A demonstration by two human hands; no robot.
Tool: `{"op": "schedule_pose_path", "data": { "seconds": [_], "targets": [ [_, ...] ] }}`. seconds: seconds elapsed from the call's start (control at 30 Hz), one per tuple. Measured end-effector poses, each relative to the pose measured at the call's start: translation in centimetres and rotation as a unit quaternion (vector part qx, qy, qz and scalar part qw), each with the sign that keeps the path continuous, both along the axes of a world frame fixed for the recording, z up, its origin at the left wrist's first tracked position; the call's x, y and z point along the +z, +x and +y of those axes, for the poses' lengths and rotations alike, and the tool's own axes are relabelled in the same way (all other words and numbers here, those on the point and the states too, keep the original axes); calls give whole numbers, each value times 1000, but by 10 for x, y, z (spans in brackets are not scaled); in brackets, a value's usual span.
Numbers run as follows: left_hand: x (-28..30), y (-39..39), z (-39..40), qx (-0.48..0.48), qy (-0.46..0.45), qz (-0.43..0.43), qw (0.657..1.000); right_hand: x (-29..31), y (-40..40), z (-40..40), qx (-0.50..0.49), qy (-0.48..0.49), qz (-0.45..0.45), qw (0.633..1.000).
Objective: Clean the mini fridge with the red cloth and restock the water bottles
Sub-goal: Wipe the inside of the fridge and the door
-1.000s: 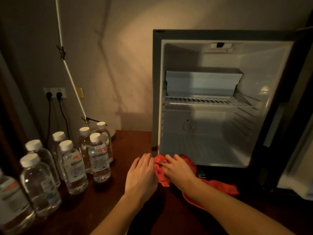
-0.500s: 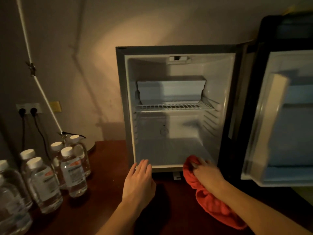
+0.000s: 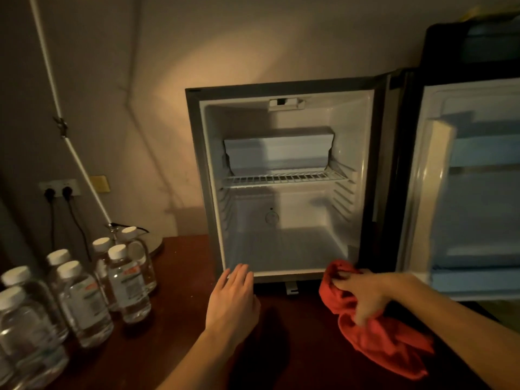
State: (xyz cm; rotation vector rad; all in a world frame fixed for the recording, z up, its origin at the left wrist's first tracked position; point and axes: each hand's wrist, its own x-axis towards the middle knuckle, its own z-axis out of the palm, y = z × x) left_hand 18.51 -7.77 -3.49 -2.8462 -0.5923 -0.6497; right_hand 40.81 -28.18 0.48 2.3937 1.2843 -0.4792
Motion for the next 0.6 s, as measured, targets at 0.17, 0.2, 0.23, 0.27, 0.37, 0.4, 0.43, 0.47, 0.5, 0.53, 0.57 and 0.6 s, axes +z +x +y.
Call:
{"op": "schedule_pose_path", "data": {
  "seconds": [0.17, 0.2, 0.23, 0.27, 0.37, 0.4, 0.43, 0.47, 0.5, 0.53, 0.57, 0.6],
  "targets": [
    [-8, -41, 3, 21, -29, 2, 999, -8, -34, -13, 25, -24, -98, 995],
    [-10, -50, 4, 20, -32, -4, 999, -6, -35, -14, 34, -12, -99, 994],
    [-12, -59, 5, 20, -33, -9, 999, -2, -37, -15, 51, 1, -92, 994],
    [-14, -68, 7, 20, -34, -10, 999, -1, -35, -17, 68, 23, -82, 994],
    [-20, -93, 13, 32, -41, -21, 998, 1, -43, -20, 96, 120, -78, 985],
    [-22, -101, 14, 38, -43, -24, 998, -2, -50, -18, 99, 156, -67, 981],
    [-25, -108, 16, 44, -45, -25, 998, -2, -62, -13, 100, 192, -48, 975],
    [-27, -114, 18, 49, -49, -27, 997, -4, -75, -7, 104, 233, -26, 966],
    [-29, -121, 21, 56, -54, -29, 997, -5, -90, 2, 110, 272, -2, 956],
    [-31, -128, 24, 63, -56, -31, 996, -8, -104, 14, 118, 308, 25, 944],
    [-32, -135, 27, 71, -57, -30, 995, -11, -119, 27, 133, 335, 46, 932],
    [-32, -143, 31, 81, -59, -25, 995, -16, -134, 42, 153, 352, 58, 922]
  ]
}}
